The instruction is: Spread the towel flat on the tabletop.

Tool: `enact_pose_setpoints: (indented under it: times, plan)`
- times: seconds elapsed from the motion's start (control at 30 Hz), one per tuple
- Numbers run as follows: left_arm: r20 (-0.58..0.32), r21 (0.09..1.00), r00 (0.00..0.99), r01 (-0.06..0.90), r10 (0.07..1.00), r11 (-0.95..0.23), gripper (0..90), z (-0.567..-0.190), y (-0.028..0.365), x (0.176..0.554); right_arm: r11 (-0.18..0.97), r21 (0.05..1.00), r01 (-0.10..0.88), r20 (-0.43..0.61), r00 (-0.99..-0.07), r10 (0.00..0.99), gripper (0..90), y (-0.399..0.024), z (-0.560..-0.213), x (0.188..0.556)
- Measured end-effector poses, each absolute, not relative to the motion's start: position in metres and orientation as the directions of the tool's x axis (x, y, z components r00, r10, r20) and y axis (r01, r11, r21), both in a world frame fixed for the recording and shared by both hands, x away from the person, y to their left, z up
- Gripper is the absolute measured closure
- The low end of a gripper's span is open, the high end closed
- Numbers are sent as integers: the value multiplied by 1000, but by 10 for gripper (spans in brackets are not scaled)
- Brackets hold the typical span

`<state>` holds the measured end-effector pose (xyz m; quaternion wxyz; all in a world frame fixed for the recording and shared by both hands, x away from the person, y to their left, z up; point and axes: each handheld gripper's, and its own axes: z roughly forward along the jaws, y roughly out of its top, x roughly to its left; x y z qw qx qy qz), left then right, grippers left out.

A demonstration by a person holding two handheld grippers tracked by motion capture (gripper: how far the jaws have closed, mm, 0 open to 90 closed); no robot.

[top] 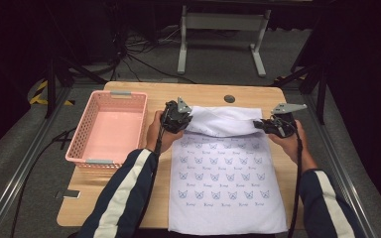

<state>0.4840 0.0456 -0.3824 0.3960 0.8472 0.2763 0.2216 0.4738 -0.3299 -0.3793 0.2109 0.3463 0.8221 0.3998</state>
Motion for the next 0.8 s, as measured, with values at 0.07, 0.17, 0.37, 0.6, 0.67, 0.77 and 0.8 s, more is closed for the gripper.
enact_pose_setpoints:
  times: [0.07, 0.17, 0.37, 0.6, 0.67, 0.77, 0.8]
  plan:
    - [187, 798, 759, 253, 623, -547, 837, -374, 54, 466, 441, 823, 358, -75, -701, 709, 830, -336, -369, 457]
    - [223, 803, 789, 185, 573, -567, 837, -366, 69, 430, 436, 848, 301, -55, -769, 637, 828, -348, -356, 425]
    - [224, 778, 869, 113, 441, -618, 833, -386, 83, 361, 549, 804, 226, -83, -873, 481, 817, -353, -359, 363]
    - [130, 761, 934, 120, 332, -637, 819, -425, 84, 300, 658, 722, 212, -27, -942, 334, 805, -348, -390, 305]
    - [111, 741, 947, 125, 303, -660, 821, -439, 83, 292, 679, 697, 232, 19, -952, 305, 793, -350, -402, 292]
    - [86, 690, 958, 141, 273, -710, 825, -452, 79, 291, 724, 632, 275, 54, -948, 313, 787, -351, -422, 283]
    - [118, 664, 958, 119, 261, -738, 825, -455, 77, 292, 726, 623, 289, 69, -946, 317, 787, -351, -427, 282]
